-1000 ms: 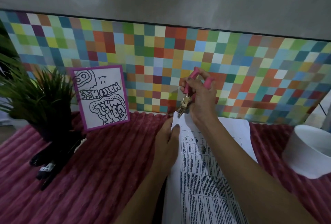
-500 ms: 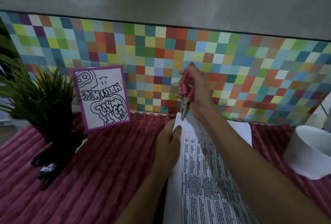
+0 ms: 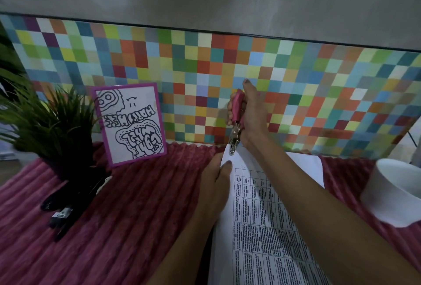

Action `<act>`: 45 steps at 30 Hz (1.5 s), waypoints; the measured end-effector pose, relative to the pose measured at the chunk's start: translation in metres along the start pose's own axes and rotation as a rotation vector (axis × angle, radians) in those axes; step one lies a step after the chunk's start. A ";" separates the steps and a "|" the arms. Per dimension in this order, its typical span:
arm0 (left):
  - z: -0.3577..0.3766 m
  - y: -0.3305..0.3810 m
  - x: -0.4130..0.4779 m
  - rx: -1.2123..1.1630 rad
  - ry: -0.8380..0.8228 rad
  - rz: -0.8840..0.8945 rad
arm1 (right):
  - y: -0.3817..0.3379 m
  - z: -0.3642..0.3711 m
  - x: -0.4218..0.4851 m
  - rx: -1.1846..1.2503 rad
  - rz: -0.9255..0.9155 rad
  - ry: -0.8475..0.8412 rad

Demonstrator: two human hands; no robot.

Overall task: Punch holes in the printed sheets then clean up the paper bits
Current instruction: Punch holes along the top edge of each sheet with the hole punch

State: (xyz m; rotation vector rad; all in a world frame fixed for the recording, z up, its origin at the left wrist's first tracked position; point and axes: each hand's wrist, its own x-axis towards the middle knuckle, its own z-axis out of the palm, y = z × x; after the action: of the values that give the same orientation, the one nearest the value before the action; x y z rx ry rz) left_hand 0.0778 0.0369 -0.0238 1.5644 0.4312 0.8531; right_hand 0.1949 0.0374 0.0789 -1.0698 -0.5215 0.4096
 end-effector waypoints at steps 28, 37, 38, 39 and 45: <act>0.002 -0.007 0.002 0.190 0.072 0.059 | 0.003 0.009 -0.004 -0.062 -0.080 0.126; 0.003 -0.008 0.003 0.226 0.115 0.088 | 0.002 0.009 -0.008 -0.078 -0.019 0.101; 0.003 -0.007 0.003 0.236 0.119 0.100 | 0.001 0.009 -0.009 -0.085 0.004 0.082; 0.003 -0.007 0.002 0.242 0.122 0.110 | 0.001 0.009 -0.009 -0.094 0.030 0.062; 0.003 -0.007 0.003 0.280 0.134 0.147 | -0.005 0.005 -0.012 -0.200 0.075 -0.013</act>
State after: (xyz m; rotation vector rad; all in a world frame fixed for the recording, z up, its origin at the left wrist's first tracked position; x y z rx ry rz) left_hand 0.0830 0.0380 -0.0299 1.8191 0.5562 1.0499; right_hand 0.1827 0.0325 0.0836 -1.2828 -0.5431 0.4376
